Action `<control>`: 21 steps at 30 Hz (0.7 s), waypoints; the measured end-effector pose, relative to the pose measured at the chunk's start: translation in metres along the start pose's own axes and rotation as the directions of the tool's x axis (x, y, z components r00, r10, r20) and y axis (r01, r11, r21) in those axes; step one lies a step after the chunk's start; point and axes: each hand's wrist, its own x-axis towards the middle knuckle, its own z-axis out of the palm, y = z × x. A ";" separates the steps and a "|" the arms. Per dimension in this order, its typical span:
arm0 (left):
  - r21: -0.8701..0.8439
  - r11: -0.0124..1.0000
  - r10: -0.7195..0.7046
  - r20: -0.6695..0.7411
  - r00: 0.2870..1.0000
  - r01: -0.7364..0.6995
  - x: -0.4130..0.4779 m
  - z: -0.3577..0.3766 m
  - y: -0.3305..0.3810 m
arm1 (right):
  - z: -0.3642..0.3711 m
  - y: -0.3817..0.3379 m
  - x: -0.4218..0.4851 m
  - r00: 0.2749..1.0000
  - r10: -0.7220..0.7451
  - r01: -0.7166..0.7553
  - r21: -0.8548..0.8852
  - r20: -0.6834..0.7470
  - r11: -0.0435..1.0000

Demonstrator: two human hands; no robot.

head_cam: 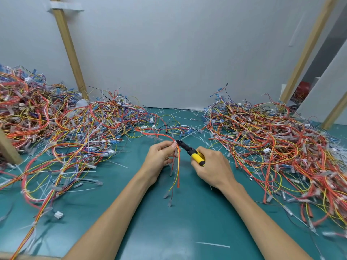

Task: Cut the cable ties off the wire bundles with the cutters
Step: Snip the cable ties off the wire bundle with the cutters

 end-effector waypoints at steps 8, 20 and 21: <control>0.034 0.999 -0.005 0.026 1.000 0.004 -0.002 0.002 0.000 | -0.004 -0.001 0.001 1.000 0.024 -0.025 -0.039 -0.013 0.999; 0.810 0.392 0.387 0.285 0.877 -0.436 -0.020 0.023 0.028 | -0.010 0.017 0.012 0.919 0.349 -0.301 0.244 -0.186 0.922; 0.842 0.280 0.374 0.347 0.860 -0.462 -0.022 0.028 0.040 | -0.012 0.019 0.013 0.907 0.370 -0.320 0.241 -0.200 0.916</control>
